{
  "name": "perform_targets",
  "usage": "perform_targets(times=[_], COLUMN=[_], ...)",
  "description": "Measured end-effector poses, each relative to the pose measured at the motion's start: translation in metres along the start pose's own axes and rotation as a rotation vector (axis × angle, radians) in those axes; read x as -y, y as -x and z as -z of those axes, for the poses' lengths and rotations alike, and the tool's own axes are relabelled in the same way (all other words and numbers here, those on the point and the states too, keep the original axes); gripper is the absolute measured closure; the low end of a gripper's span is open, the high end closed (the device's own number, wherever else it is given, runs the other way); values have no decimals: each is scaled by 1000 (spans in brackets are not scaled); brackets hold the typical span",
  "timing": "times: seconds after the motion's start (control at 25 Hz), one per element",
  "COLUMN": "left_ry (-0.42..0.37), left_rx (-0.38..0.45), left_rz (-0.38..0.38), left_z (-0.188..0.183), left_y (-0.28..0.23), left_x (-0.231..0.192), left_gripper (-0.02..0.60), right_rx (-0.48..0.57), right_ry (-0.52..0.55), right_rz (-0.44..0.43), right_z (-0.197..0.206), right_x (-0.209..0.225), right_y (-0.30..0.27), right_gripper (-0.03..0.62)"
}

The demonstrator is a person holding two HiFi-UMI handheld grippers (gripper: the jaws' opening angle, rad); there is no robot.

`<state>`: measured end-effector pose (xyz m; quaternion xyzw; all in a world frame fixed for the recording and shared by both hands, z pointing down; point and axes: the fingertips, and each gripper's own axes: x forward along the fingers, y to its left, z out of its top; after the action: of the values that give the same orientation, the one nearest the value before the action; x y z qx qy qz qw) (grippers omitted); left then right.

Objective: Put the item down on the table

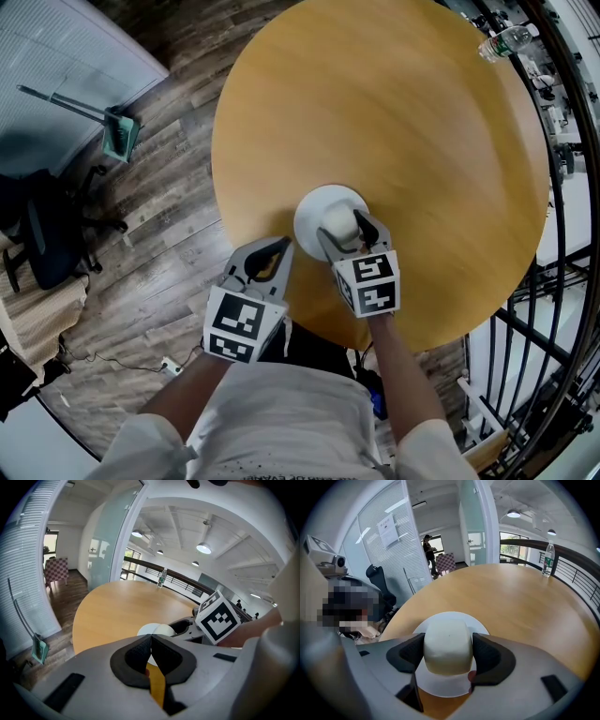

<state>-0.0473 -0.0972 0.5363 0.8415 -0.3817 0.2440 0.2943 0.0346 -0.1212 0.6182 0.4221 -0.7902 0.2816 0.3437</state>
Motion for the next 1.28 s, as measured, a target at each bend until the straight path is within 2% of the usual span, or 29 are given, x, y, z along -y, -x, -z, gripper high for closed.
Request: perform_targets(times=[1.28], left_ry=[17], left_rx=[-11], left_rz=[-10], left_z=[5], left_y=[0], left_x=[-12], left_gripper=[558], right_rx=[-65], right_ry=[83], right_rz=[42], right_z=[4], right_x=[-3], right_y=[-17], right_gripper=[278])
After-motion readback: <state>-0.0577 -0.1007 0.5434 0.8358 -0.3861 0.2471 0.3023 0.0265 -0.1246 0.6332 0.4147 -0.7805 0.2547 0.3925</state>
